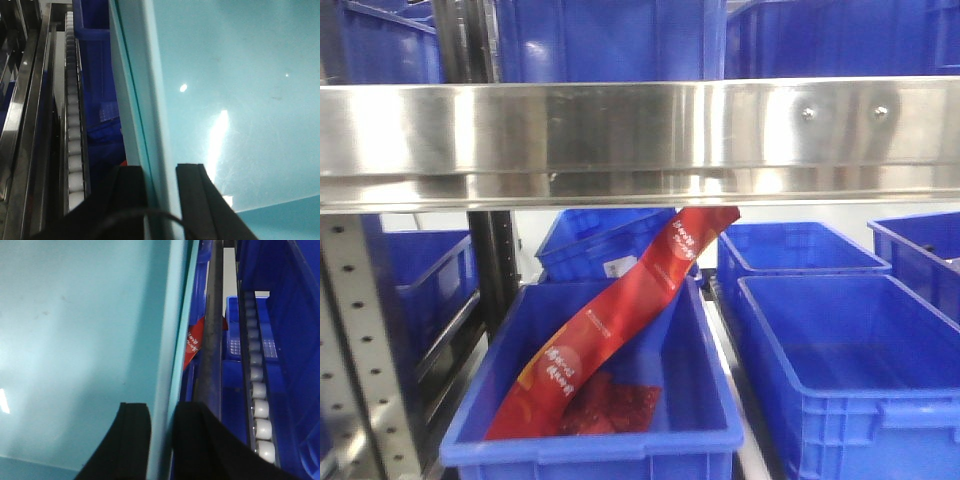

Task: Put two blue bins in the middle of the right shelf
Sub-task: 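Drive up to the shelf holding the light-blue bin in both grippers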

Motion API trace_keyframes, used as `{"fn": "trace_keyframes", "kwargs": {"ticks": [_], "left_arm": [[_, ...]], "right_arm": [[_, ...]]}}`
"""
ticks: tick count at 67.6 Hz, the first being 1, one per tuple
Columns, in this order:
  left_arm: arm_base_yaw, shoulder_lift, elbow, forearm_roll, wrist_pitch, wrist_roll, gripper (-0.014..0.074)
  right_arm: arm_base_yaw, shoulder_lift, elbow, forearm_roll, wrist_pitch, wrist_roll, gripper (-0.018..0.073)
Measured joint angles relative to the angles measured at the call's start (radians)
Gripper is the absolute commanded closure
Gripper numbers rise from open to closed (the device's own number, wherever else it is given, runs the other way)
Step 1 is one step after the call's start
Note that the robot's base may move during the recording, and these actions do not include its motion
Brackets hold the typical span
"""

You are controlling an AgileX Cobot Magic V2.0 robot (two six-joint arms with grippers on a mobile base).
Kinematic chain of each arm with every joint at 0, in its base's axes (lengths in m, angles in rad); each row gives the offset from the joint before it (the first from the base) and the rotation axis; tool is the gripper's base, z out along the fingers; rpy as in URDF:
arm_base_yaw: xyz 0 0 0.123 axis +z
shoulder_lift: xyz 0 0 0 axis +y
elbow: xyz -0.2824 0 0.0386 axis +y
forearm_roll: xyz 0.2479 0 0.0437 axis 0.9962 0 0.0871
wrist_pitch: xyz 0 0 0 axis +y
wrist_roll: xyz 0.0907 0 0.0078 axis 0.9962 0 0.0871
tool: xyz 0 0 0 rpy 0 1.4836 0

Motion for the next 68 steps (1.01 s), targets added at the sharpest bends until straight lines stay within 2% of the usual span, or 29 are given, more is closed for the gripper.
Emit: {"fn": "trace_keyframes", "kwargs": {"ticks": [68], "left_arm": [[0.000,0.000,0.000,0.000,0.000,0.002,0.0707]], "right_arm": [[0.000,0.000,0.000,0.000,0.000,0.000,0.0713]]}}
